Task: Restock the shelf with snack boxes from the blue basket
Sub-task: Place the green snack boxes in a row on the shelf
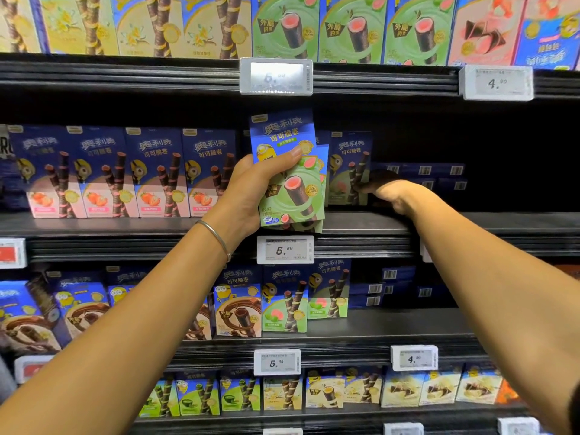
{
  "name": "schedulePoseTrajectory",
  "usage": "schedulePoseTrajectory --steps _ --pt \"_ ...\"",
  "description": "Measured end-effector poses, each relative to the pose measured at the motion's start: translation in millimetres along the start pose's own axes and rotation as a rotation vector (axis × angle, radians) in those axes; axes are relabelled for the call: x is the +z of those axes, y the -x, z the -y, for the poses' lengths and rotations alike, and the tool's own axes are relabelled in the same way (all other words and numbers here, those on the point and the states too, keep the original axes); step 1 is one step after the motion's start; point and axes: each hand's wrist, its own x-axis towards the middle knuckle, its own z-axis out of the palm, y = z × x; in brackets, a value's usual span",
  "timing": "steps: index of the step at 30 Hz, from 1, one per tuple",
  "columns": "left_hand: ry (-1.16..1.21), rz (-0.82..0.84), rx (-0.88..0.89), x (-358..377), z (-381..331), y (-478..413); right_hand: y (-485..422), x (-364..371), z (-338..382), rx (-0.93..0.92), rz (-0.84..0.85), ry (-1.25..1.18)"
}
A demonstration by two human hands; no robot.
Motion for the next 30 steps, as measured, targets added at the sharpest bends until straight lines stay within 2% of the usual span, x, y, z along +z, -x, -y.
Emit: schedulePoseTrajectory --steps 10,19,30 --pt "-0.001 0.015 -0.008 3.0 0.9 -2.1 11.4 -16.1 -2.8 0.006 0.077 -0.031" --pt "0.013 0.036 -0.005 3.9 2.7 -4.6 9.2 -6.6 0.1 0.025 -0.043 0.124" --pt "0.013 0.034 -0.007 5.1 3.7 -4.7 13.6 -7.8 0.6 0.053 -0.029 0.1"
